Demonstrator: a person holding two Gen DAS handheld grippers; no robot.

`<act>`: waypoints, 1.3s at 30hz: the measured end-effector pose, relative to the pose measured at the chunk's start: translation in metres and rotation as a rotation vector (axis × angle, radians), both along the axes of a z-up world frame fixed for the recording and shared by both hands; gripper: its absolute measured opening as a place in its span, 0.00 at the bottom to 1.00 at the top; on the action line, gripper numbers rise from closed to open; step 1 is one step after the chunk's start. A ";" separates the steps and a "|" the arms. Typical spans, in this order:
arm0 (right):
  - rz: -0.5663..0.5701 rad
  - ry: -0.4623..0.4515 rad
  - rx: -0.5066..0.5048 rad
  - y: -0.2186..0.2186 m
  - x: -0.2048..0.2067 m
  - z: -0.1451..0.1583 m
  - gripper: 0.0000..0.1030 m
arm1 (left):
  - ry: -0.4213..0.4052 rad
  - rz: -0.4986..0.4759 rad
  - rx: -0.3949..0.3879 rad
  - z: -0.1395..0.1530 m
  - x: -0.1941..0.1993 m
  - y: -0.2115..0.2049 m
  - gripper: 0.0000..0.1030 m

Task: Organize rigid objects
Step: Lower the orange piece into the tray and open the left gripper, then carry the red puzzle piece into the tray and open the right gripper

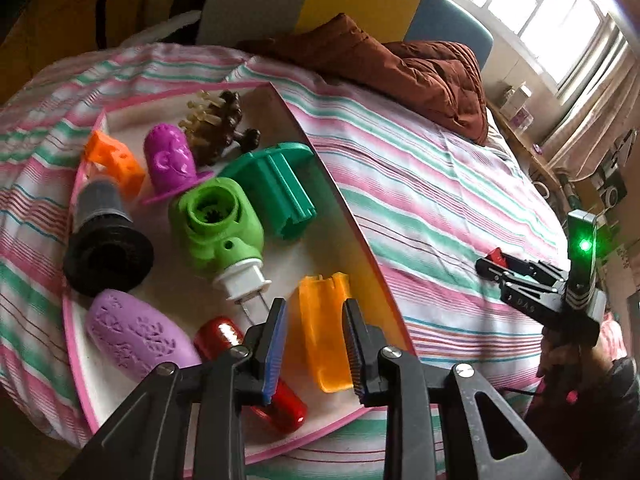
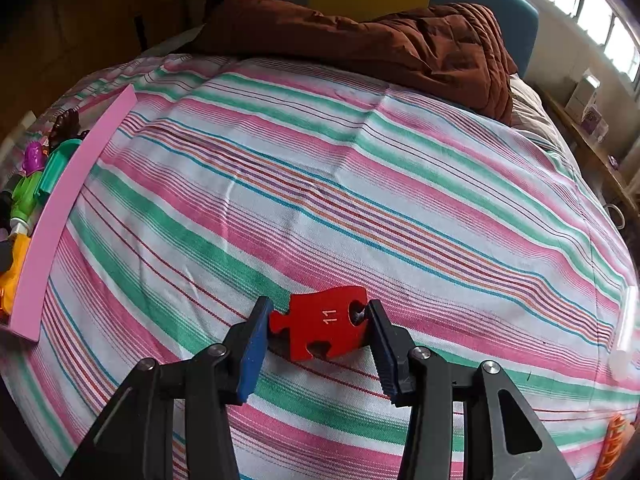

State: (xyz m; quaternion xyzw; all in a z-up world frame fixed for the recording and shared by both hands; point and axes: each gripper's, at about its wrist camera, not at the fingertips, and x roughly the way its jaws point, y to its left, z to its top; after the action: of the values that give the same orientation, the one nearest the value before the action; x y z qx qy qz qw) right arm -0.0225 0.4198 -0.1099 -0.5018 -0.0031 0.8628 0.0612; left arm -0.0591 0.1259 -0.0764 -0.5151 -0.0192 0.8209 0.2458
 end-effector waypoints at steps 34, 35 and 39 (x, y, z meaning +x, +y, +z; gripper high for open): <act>-0.074 -0.070 -0.026 -0.003 -0.003 0.003 0.45 | 0.287 0.126 -0.134 0.058 0.036 -0.069 0.30; -0.081 -0.073 -0.028 -0.004 -0.003 0.003 0.45 | 0.284 0.129 -0.135 0.057 0.036 -0.070 0.30; -0.120 -0.078 -0.049 -0.010 0.000 0.004 0.45 | 0.271 0.140 -0.133 0.055 0.035 -0.075 0.30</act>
State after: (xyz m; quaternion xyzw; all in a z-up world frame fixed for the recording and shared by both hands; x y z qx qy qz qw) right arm -0.0227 0.4099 -0.1057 -0.5355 0.0457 0.8373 0.1005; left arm -0.0238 0.0507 -0.0210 -0.4123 0.0329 0.8974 0.1538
